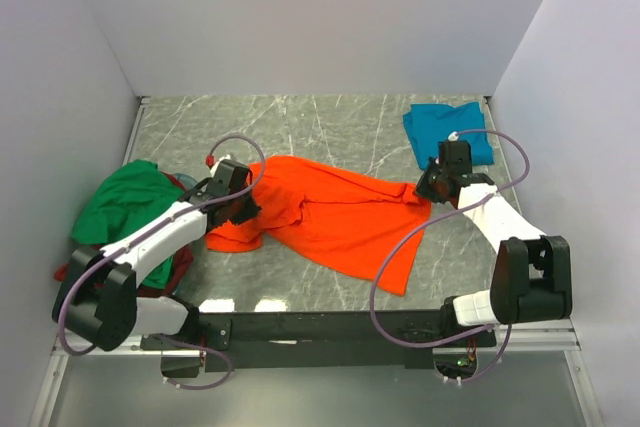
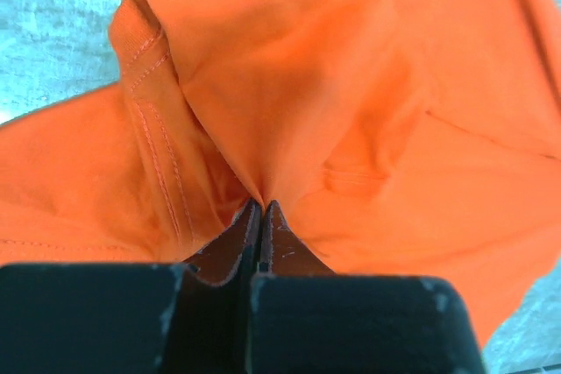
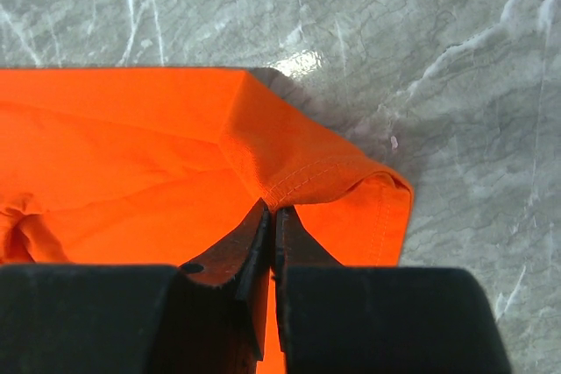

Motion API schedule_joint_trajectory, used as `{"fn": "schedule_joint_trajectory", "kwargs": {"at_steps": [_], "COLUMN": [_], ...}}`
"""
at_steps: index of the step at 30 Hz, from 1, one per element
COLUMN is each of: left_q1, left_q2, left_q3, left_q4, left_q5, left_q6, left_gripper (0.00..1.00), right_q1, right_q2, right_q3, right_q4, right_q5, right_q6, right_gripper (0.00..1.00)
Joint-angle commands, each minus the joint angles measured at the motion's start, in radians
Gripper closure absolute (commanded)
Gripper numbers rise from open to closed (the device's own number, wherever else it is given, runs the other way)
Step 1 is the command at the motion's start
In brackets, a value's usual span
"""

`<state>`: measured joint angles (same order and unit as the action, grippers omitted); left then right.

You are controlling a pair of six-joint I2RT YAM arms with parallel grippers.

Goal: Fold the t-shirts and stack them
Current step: Flatten the tshirt out

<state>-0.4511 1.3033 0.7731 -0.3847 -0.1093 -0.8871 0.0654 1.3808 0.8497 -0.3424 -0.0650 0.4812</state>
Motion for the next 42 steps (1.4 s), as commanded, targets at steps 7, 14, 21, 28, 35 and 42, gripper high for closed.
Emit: {"fn": "schedule_joint_trajectory", "kwargs": {"at_steps": [7,14,21,28,35,42], "left_q1": [0.000,0.000,0.000,0.000,0.000,0.000], "left_q2": [-0.168,-0.329,-0.490,-0.584,-0.576,-0.461], "left_q3": [0.101,0.259,0.455,0.647,0.882,1.132], "left_q4": [-0.040,-0.079,-0.080,-0.071,-0.071,-0.121], "left_q5": [-0.078,-0.154,-0.207,-0.132,-0.035,0.057], "left_q6": [-0.012,0.028,0.103,0.163,0.217,0.267], "left_gripper": [0.99,0.99,0.99,0.99,0.99,0.99], "right_q1": [-0.003,-0.004,-0.004,-0.003,-0.003,-0.003], "right_q2": [-0.205,-0.394,-0.629,-0.744,-0.753,-0.703], "right_q3": [0.012,0.107,0.284,0.532,0.756,0.884], "right_q4": [-0.039,-0.174,-0.322,-0.414,-0.475,-0.491], "right_q5": [0.033,0.059,0.041,-0.053,-0.038,-0.122], "right_q6": [-0.001,-0.038,-0.066,-0.072,-0.056,-0.053], "right_gripper": [1.00,1.00,1.00,1.00,1.00,1.00]}}
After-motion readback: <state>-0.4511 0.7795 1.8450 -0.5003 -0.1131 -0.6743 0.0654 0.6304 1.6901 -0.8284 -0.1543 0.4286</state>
